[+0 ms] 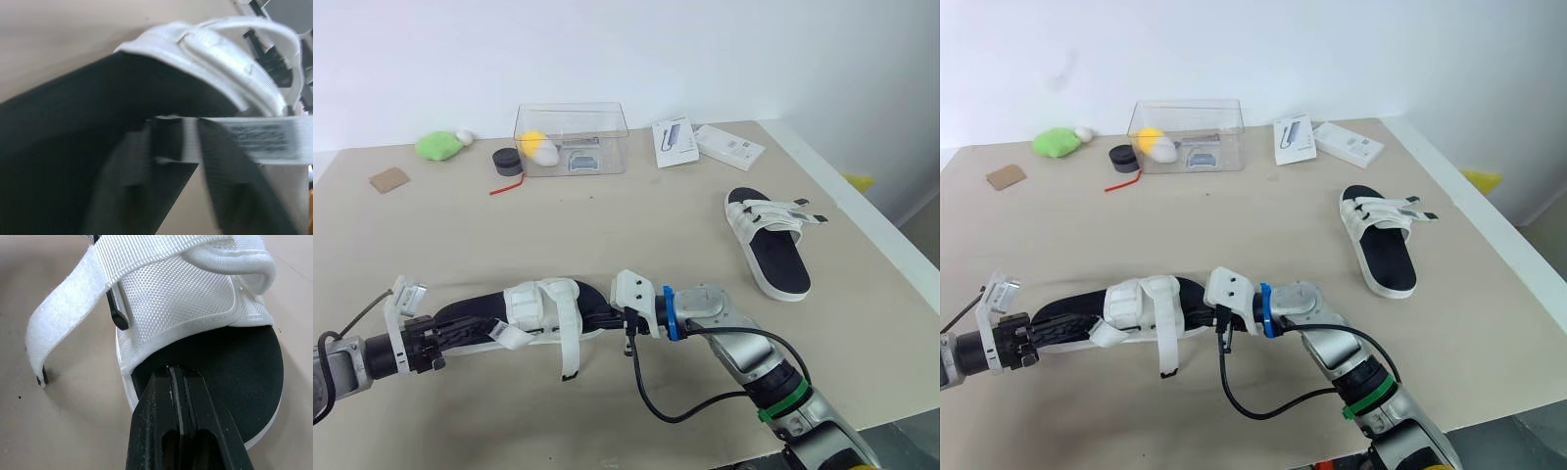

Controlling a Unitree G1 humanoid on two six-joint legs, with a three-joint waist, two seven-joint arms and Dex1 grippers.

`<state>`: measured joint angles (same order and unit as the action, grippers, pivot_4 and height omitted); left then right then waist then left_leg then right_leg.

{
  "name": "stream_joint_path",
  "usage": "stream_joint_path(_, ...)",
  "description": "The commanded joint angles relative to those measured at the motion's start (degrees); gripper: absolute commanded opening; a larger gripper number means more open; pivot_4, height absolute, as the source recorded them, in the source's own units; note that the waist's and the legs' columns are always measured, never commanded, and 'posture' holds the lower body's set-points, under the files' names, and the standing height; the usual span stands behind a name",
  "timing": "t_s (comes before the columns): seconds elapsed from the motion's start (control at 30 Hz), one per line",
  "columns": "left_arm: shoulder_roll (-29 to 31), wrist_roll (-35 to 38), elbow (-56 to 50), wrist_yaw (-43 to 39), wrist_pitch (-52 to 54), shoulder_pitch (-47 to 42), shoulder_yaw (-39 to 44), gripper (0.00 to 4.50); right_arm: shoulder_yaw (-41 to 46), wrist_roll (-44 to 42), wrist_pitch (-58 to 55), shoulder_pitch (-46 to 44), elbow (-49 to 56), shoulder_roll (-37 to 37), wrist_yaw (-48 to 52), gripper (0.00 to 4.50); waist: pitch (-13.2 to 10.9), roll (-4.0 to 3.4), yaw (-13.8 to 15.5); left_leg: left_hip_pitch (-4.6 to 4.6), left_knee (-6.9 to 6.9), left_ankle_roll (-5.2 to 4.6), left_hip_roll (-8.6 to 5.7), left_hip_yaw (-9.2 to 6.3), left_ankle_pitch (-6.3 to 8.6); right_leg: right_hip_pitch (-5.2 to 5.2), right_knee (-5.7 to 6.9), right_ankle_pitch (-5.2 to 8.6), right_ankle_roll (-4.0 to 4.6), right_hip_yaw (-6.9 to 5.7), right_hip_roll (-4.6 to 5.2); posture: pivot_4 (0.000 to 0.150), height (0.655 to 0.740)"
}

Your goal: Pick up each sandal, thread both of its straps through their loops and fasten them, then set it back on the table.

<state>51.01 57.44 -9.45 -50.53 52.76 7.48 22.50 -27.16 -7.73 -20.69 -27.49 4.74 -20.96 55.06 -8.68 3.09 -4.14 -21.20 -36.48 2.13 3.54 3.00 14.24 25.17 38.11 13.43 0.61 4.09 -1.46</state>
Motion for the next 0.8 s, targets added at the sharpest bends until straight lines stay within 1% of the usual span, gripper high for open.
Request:
stream_joint_path(0.03, 0.58, -1.07, 0.26, -0.96, -0.39, -0.77, 1.36, 0.11, -1.17, 1.81, -1.16, 0.72, -2.33, -0.47, -0.02, 0.0, 0.0, 0.0, 0.0, 0.0, 0.0, 0.0, 0.0, 0.0, 0.0, 0.0, 0.0, 0.0, 0.0, 0.0, 0.0, 0.15, 0.74)
stream_joint_path(0.17, 0.11, 0.11, 1.18, -1.07, 0.29, -4.14, 2.34, 0.11, -1.11, 1.87, -0.97, 0.73, -2.46, -0.48, -0.1, 0.0, 0.0, 0.01, 0.0, -0.01, 0.0, 0.0, 0.01, -0.02, 0.0, 0.0, 0.0, 0.0, 0.01, -0.02, -0.02, 0.15, 0.74)
stream_joint_path(0.33, 1.09, 6.01, 3.47, -1.24, 3.63, -11.47, 6.1, 0.11, -0.92, 1.91, -1.05, 0.84, -2.4, -0.54, -0.39, 0.0, -0.02, 0.11, 0.02, -0.03, 0.0, 0.0, 0.01, -0.02, 0.0, 0.0, 0.01, -0.01, 0.0, -0.01, -0.03, 0.15, 0.74)
stream_joint_path(0.4, 1.56, 6.59, 4.02, -1.11, 4.58, -13.13, 6.65, 0.11, -0.86, 1.92, -1.08, 0.97, -2.33, -0.56, -0.49, 0.0, 0.01, 0.24, 0.02, -0.08, -0.03, 0.0, 0.03, -0.06, 0.0, 0.03, 0.02, -0.01, 0.0, -0.06, -0.07, 0.15, 0.74)
stream_joint_path(0.5, 3.59, 5.01, 3.71, -2.34, 5.72, -11.97, 6.46, 0.11, -0.77, 1.88, -1.1, 1.16, -2.19, -0.54, -0.68, 0.0, 0.0, 0.23, -0.1, -0.07, -0.03, 0.0, 0.03, -0.03, 0.0, 0.02, 0.02, -0.02, 0.01, -0.02, -0.08, 0.15, 0.74)
stream_joint_path(0.63, 6.47, 4.96, 4.77, -2.39, 11.3, -8.34, 5.5, 0.11, -0.7, 1.8, -1.16, 1.31, -2.08, -0.42, -0.84, 0.0, -0.02, 0.19, -0.14, -0.07, -0.02, 0.01, 0.03, -0.04, 0.01, 0.05, 0.01, 0.0, 0.0, 0.01, -0.06, 0.15, 0.74)
stream_joint_path(0.7, 7.57, 8.48, 2.41, -3.49, 15.92, -4.0, 8.72, 0.5, -0.66, 1.73, -1.18, 1.56, -1.91, -0.38, -0.97, 0.0, -0.02, 0.21, -0.19, -0.07, -0.02, 0.01, 0.04, -0.04, 0.01, 0.05, 0.01, 0.01, 0.01, 0.0, -0.07, 0.15, 0.74)
stream_joint_path(0.73, 7.8, 10.65, 2.19, -3.67, 18.9, -1.71, 10.9, 0.8, -0.64, 1.65, -1.25, 1.74, -1.83, -0.33, -1.04, 0.0, -0.04, 0.19, -0.17, -0.07, -0.02, 0.01, 0.08, -0.05, 0.01, 0.06, 0.02, 0.02, 0.02, -0.02, -0.07, 0.15, 0.74)
stream_joint_path(0.77, 7.75, 13.08, 2.53, -2.41, 22.32, -0.27, 12.72, 1.15, -0.63, 1.62, -1.29, 1.88, -1.73, -0.29, -1.07, 0.0, -0.03, 0.19, -0.18, -0.07, -0.02, 0.01, 0.07, -0.05, 0.02, 0.07, 0.02, 0.02, 0.02, -0.02, -0.04, 0.15, 0.74)
stream_joint_path(0.8, 7.26, 15.4, 2.87, -0.97, 24.75, 0.41, 14.07, 1.62, -0.63, 1.62, -1.33, 1.98, -1.64, -0.26, -1.09, 0.0, -0.03, 0.2, -0.18, -0.07, -0.01, 0.0, 0.09, -0.06, 0.02, 0.08, 0.03, 0.02, 0.03, -0.02, -0.04, 0.15, 0.74)
